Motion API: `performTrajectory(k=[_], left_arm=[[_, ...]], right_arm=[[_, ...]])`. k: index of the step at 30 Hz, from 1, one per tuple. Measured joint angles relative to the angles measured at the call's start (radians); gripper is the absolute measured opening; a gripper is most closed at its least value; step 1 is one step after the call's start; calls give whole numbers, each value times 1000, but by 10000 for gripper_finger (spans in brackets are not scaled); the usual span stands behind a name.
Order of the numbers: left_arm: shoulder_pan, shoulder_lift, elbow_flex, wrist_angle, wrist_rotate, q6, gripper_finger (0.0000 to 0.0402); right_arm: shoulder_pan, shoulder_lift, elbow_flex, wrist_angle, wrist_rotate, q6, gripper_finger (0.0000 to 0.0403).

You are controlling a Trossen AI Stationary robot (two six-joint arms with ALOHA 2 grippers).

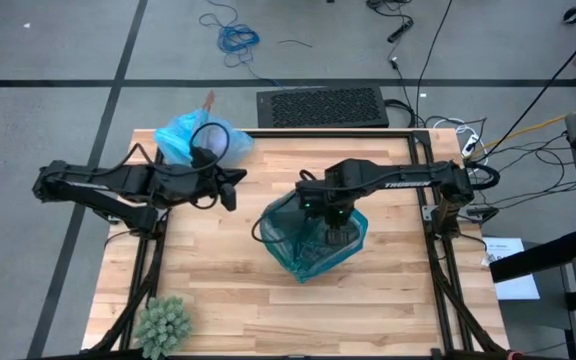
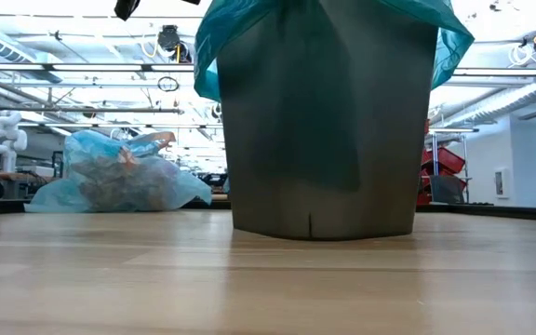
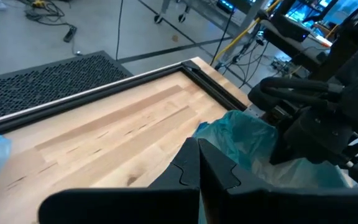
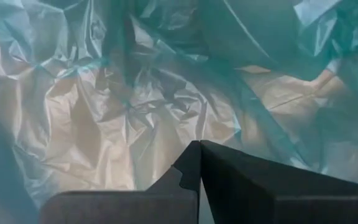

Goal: Place trash/remove bag and relplace
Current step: Insert the blue trash bag into the black trash bin

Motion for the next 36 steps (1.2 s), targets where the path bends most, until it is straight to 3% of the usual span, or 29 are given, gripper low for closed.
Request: performTrajectory(k=[7,12,15,18,21,31,36], left_arm=[[0,-34,0,3,0,0,0],[0,-59,0,3,2,1,0],[0,-65,0,3,59,1,0],[-4,-66,1,-6,163,3,0],[-22,-66,1,-70,196,2,0],[-71,-122,2,-110,105,-15,0],[-88,-140,2,-147,105,59,0]], right_arm=[[8,-21,0,34,5,18,0],[14,-116,0,158,5,27,0],[13,-195,0,205,-1,18,0],[39,-278,1,201,-92,-84,0],[93,-316,2,199,-164,-135,0],[295,-179,1,226,-180,-151,0],[359,-45,0,294,-82,-102,0]])
